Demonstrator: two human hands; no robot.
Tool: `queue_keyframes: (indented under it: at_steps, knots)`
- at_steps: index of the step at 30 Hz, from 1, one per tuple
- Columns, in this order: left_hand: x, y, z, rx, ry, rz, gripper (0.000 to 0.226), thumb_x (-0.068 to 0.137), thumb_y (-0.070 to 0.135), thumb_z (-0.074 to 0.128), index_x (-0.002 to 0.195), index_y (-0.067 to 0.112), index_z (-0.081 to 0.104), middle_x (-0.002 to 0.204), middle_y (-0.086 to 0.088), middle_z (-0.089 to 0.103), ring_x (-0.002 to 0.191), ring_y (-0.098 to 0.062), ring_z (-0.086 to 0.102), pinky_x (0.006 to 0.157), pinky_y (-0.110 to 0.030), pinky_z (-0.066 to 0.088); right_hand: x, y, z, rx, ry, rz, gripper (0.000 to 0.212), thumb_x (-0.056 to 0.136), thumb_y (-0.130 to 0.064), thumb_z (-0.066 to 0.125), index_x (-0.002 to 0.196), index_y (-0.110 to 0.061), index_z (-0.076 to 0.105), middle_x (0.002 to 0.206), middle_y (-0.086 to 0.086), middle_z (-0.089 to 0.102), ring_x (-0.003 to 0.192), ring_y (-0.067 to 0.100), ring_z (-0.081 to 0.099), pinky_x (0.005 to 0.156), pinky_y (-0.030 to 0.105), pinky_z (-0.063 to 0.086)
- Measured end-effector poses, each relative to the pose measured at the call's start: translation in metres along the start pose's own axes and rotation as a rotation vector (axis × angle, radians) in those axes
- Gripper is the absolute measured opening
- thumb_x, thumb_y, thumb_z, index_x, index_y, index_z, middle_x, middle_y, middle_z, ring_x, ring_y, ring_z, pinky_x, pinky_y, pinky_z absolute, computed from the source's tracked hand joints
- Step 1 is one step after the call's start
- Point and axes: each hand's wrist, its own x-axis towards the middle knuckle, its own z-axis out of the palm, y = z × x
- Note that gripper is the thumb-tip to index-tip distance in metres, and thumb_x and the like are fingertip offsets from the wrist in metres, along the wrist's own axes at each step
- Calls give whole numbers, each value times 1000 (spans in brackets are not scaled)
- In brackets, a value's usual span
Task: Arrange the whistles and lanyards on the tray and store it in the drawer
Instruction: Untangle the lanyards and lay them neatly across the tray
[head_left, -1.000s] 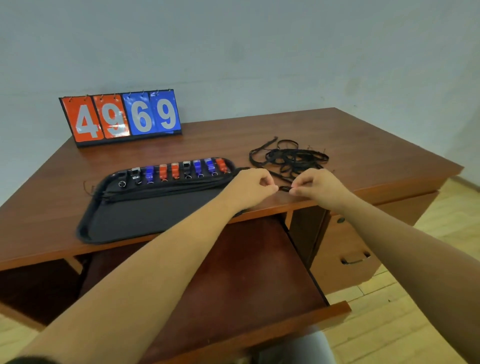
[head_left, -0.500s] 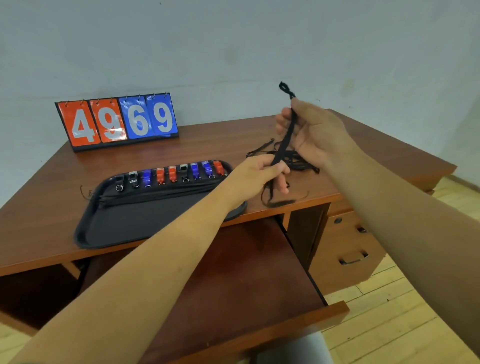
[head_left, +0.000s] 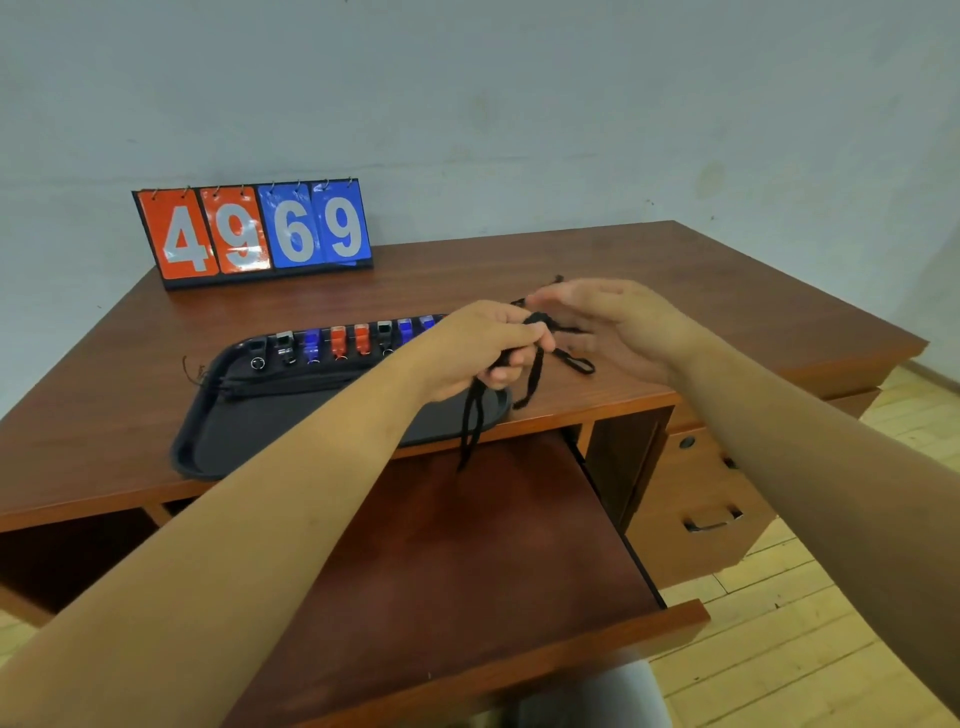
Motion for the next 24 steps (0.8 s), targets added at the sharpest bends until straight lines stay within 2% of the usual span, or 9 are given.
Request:
queue_keyframes:
  at_steps: [3, 5, 8, 10, 13, 17, 19, 21, 24]
  knots:
    - [-10, -3, -13, 8, -27, -47, 25, 104, 20, 45, 94, 4, 62, 59, 1, 48, 48, -12, 32, 45, -23, 24, 1, 5, 8, -53, -253, 24, 37, 90, -32, 66, 118, -8, 71, 121, 17, 70, 120, 30, 64, 105, 43, 47]
    - [-18, -5, -20, 72, -41, -65, 30, 104, 26, 46, 90, 5, 62, 59, 0, 47, 47, -12, 32, 45, -23, 24, 4, 10, 17, -151, -242, 10, 21, 89, -31, 68, 94, -13, 77, 97, 17, 73, 103, 29, 70, 99, 42, 48]
    - [-32, -11, -34, 192, -21, -86, 30, 103, 30, 47, 91, 6, 62, 59, 0, 44, 47, -12, 35, 46, -23, 27, 6, 12, 25, -207, -156, -2, 23, 89, -31, 70, 72, -19, 78, 80, 14, 72, 87, 27, 70, 93, 40, 52]
    - [-43, -17, -47, 225, 7, -105, 28, 103, 28, 48, 94, 6, 62, 61, 1, 45, 48, -11, 36, 47, -23, 29, 7, 9, 24, -171, -123, 8, 20, 91, -24, 71, 73, -19, 80, 79, 16, 71, 85, 27, 70, 92, 41, 55]
    - [-62, -29, -68, 251, 67, -134, 27, 103, 26, 48, 97, 6, 64, 62, 1, 48, 48, -11, 39, 47, -22, 30, 10, 9, 16, -262, -84, 42, 14, 89, -24, 73, 82, -16, 82, 89, 19, 75, 84, 22, 72, 96, 42, 54]
    - [-81, -44, -83, 257, 100, -142, 25, 103, 24, 49, 100, 4, 64, 65, -2, 49, 49, -12, 40, 50, -25, 30, 10, 8, 23, -495, -89, 92, 13, 86, -30, 76, 86, -19, 82, 88, -4, 78, 83, 3, 70, 102, 38, 48]
    - [-87, -44, -82, 256, 83, -130, 26, 102, 23, 51, 101, 0, 63, 66, -3, 50, 50, -13, 39, 50, -25, 31, 9, 2, 41, -616, -169, 135, 27, 87, -36, 75, 111, -25, 77, 105, -16, 75, 99, -5, 65, 108, 34, 41]
    - [-88, -39, -77, 282, 59, -118, 29, 102, 22, 52, 100, -6, 59, 67, -4, 51, 50, -13, 40, 49, -22, 32, 9, -5, 65, -566, -247, 129, 48, 88, -38, 74, 133, -27, 64, 123, -18, 69, 116, -3, 59, 111, 29, 37]
    - [-88, -28, -71, 330, 31, -88, 26, 101, 23, 52, 93, 0, 61, 66, -2, 53, 50, -12, 42, 50, -20, 36, 14, -13, 96, -479, -272, 20, 41, 90, -39, 71, 128, -25, 68, 121, -13, 71, 115, 0, 62, 106, 27, 43]
